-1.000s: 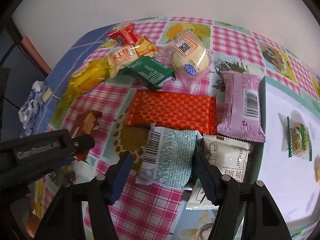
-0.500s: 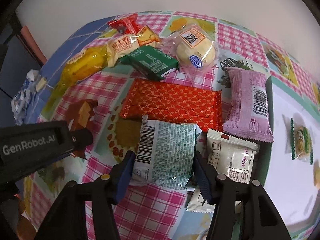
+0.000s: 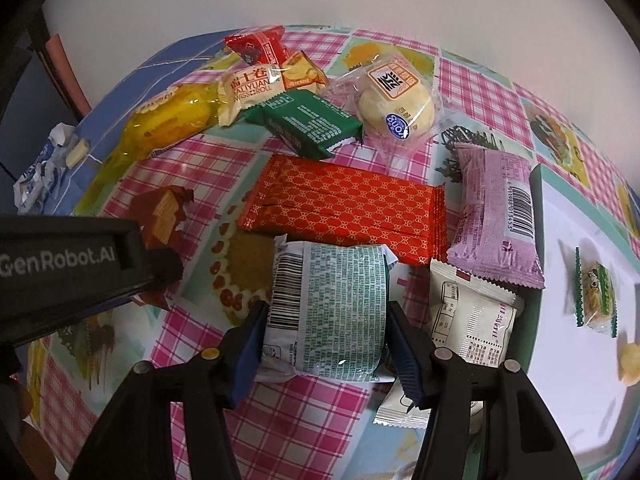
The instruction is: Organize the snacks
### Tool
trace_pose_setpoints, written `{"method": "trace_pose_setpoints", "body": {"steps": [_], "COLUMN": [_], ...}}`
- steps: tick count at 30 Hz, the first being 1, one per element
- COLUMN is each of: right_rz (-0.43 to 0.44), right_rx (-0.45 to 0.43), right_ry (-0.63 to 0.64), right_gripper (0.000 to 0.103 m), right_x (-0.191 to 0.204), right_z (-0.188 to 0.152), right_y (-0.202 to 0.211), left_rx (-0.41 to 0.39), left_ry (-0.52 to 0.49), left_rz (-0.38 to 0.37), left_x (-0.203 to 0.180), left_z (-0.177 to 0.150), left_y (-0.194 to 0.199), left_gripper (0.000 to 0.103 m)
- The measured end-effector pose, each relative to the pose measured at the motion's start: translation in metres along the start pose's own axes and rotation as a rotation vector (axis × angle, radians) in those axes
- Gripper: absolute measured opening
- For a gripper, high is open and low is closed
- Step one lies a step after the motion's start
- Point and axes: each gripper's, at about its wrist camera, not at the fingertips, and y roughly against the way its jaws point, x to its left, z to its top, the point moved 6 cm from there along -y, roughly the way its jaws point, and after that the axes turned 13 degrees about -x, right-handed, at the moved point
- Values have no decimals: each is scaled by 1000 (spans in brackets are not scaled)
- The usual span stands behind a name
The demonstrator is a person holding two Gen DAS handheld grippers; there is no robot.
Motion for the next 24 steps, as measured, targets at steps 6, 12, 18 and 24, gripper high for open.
{"method": "trace_pose_setpoints", "body": {"steps": [6, 12, 18, 24], "right_rz": [12, 62, 83, 51], "right_rx": [14, 3, -45, -58], "right_ry": [-41, -103, -156, -230], "right_gripper": [53, 52, 52, 52], "right_x": [-7, -15, -29, -55], "right_z": [5, 15, 32, 45], "right_y": [4, 16, 40, 61], "left_rx": [-1, -14, -56, -107], "left_ry": [4, 4, -7, -38], "left_rz": [-3, 2, -4, -24], "left_x": [5, 9, 8, 0], "left_z": [4, 9, 21, 30], "left_y": [0, 9, 28, 53], "left_gripper": [44, 44, 44, 44]}}
